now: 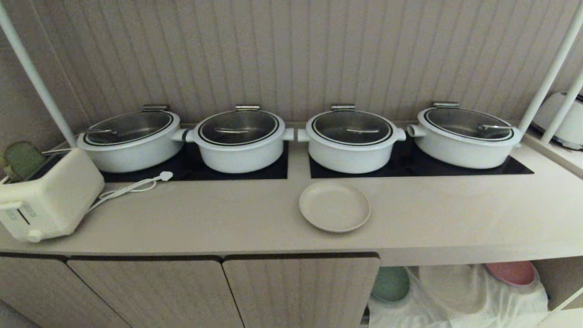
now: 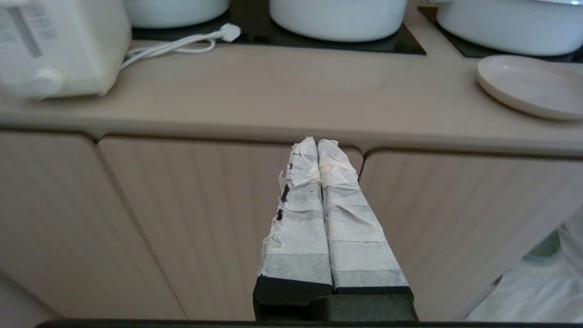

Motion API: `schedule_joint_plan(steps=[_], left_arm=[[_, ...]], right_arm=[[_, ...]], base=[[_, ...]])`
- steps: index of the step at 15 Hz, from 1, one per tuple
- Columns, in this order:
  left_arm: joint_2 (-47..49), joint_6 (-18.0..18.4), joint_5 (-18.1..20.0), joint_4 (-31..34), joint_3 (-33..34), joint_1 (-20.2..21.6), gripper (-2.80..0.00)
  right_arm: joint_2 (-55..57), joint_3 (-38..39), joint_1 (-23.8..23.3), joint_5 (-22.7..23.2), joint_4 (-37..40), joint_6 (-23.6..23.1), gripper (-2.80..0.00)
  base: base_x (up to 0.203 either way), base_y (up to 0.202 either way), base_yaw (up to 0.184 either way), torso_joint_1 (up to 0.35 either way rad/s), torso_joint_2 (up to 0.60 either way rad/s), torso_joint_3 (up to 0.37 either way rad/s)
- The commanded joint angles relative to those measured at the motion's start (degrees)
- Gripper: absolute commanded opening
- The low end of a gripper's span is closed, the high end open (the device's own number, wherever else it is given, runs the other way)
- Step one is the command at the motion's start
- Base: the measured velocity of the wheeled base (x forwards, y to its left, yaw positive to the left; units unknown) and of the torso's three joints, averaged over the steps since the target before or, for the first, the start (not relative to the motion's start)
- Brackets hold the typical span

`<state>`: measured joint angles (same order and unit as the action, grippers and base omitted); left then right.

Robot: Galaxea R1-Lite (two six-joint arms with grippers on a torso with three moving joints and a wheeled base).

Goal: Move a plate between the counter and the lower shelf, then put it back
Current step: Pick up the plate

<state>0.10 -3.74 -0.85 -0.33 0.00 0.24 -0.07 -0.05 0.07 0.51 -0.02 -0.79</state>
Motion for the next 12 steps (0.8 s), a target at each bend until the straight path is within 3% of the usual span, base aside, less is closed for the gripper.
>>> schedule_joint_plan(steps=[1, 7, 12], left_arm=[[0.0, 0.0, 0.0, 0.0, 0.0, 0.0, -2.8], [0.0, 0.0, 0.1, 0.0, 0.0, 0.0, -2.8], [0.0, -0.1, 0.0, 0.0, 0.0, 0.0, -2.8]], right_arm=[[0.1, 0.0, 0.0, 0.0, 0.0, 0.0, -2.8], [0.1, 0.0, 0.0, 0.0, 0.0, 0.0, -2.8], [0.1, 0.0, 0.0, 0.0, 0.0, 0.0, -2.8]], base=[[0.181, 0.0, 0.001, 0.002, 0.0, -0.002], [0.184, 0.0, 0.002, 0.013, 0.0, 0.002], [0.0, 0.0, 0.0, 0.0, 0.0, 0.0]])
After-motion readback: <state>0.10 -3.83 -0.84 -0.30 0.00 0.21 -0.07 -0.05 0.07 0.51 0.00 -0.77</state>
